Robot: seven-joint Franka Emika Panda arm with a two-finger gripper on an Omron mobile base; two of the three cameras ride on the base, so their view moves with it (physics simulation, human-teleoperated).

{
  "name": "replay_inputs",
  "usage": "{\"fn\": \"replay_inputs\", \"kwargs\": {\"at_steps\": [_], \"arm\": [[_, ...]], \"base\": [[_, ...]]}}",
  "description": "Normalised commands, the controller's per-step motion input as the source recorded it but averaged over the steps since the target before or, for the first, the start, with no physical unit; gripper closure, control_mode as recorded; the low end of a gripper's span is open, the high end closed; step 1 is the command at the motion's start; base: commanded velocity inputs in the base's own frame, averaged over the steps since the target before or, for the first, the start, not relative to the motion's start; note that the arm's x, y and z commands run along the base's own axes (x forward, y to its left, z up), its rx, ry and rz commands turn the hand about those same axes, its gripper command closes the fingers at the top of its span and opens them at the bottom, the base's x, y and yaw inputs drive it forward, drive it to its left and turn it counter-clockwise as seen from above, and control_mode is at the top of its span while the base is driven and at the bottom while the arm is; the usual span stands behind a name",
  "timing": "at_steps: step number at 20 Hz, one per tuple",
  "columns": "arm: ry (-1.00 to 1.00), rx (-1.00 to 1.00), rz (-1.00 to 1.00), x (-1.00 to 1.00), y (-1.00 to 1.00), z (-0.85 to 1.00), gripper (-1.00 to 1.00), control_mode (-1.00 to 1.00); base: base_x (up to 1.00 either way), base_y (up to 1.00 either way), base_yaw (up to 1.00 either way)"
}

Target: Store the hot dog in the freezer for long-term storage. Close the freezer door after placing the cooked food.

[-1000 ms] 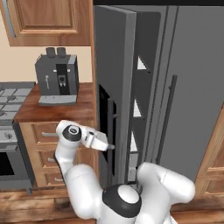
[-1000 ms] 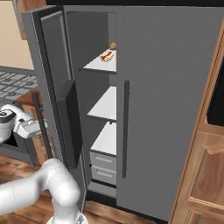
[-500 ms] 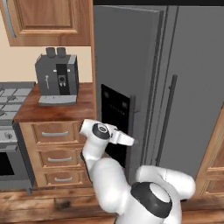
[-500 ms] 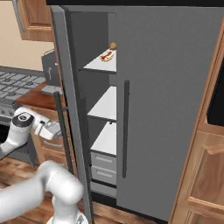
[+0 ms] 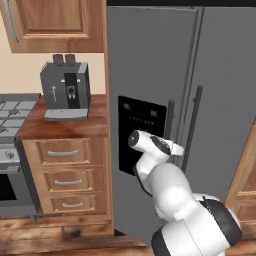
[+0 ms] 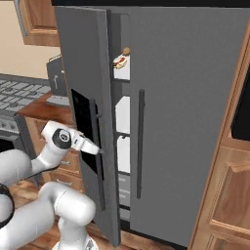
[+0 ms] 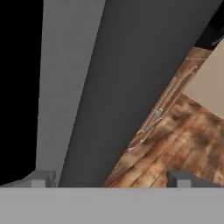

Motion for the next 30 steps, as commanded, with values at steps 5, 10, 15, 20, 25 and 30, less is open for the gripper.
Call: {"fn": "replay_inputs", "kwargs": {"at_steps": [5, 10, 15, 20, 25, 30], "arm": [[0.01, 0.28, 0.38, 0.54, -0.90, 0.12, -1.00, -1.00], [0.12, 0.21, 0.30, 0.50, -0.46, 0.35, -1.00, -1.00], [0.07, 0.16, 0.14, 0.44, -0.08, 0.46, -1.00, -1.00], [0.12, 0.09, 0.05, 0.30, 0.00, 0.63, -1.00, -1.00], [0.06, 0.08, 0.01, 0.35, 0.00, 0.53, -1.00, -1.00], [0.00, 0.01, 0.02, 0.43, 0.00, 0.11, -1.00, -1.00]], "base": [[0.00, 0.00, 0.00], [0.00, 0.00, 0.00], [0.00, 0.00, 0.00], [0.00, 0.00, 0.00], [0.00, 0.00, 0.00], [0.00, 0.00, 0.00]]}}
